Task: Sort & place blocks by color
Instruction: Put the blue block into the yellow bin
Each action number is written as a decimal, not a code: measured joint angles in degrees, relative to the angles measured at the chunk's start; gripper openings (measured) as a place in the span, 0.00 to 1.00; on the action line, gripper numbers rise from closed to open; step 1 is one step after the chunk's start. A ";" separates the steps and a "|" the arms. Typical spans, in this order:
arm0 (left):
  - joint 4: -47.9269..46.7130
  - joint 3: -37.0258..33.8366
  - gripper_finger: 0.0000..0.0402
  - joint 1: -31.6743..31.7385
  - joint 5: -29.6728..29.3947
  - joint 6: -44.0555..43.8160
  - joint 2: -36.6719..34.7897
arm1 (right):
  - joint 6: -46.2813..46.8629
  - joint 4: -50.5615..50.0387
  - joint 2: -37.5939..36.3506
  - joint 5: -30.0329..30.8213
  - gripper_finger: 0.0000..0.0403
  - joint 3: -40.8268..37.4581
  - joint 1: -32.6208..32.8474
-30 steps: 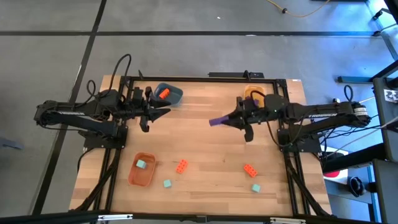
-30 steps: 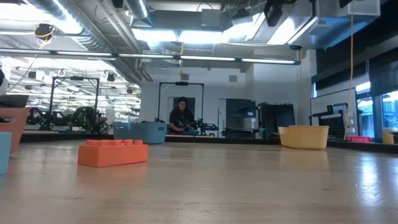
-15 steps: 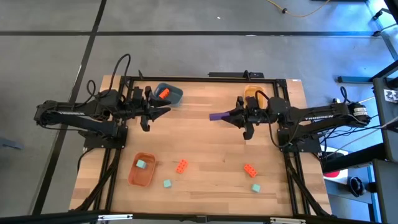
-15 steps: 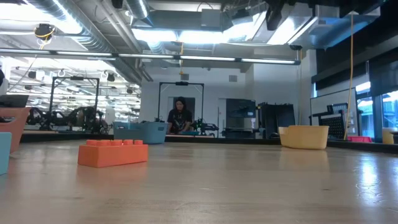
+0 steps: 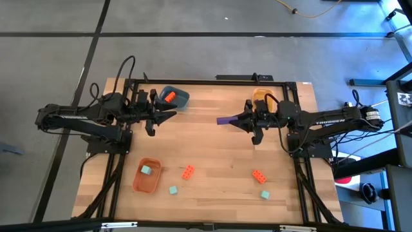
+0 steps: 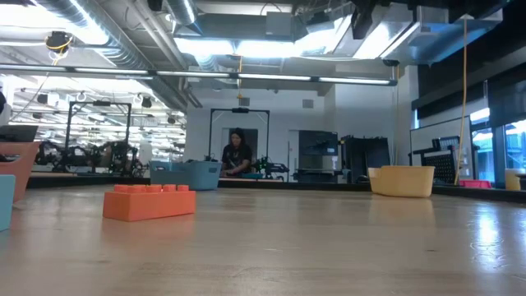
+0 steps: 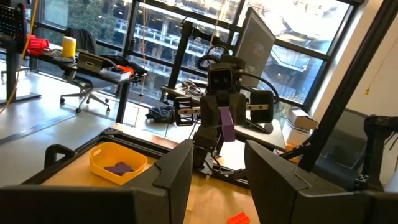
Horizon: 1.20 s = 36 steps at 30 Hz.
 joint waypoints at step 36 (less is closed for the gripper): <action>0.00 0.00 0.34 -0.02 -0.35 0.42 0.00 | -9.36 -63.22 12.57 26.37 0.14 5.58 -39.82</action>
